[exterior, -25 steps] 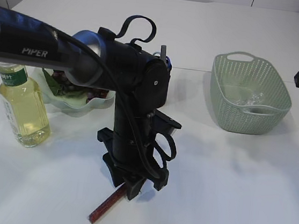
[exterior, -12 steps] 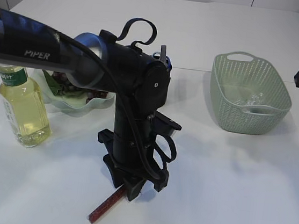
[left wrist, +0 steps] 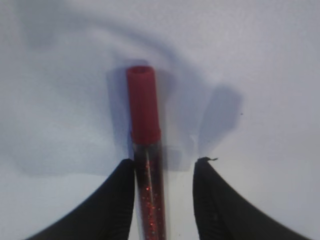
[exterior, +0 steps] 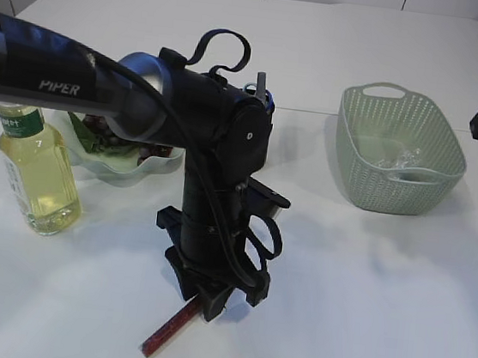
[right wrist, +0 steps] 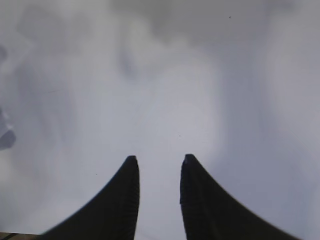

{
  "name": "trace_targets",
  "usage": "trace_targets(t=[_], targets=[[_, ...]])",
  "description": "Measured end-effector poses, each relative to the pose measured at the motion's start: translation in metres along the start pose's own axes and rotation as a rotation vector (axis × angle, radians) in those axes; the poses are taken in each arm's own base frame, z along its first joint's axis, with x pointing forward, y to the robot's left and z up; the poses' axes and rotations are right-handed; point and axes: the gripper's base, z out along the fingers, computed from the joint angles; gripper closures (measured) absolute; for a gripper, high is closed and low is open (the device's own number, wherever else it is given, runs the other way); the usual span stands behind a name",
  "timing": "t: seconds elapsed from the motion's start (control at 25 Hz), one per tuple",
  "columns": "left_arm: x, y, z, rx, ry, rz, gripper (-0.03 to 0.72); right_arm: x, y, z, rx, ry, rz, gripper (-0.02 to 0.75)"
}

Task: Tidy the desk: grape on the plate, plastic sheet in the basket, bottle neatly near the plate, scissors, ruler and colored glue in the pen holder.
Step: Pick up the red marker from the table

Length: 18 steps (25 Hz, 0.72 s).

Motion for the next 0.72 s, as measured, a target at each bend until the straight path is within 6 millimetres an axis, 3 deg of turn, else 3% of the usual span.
trace_targets(t=[0.52,0.72], targets=[[-0.0006,0.0000,0.0039,0.001,0.006,-0.002,0.400,0.0000,0.0000,0.0000,0.000,0.000,0.000,0.496],[-0.0006,0.0000,0.0039,0.001,0.006,-0.002,0.436,0.0000,0.0000,0.0000,0.000,0.000,0.000,0.496]])
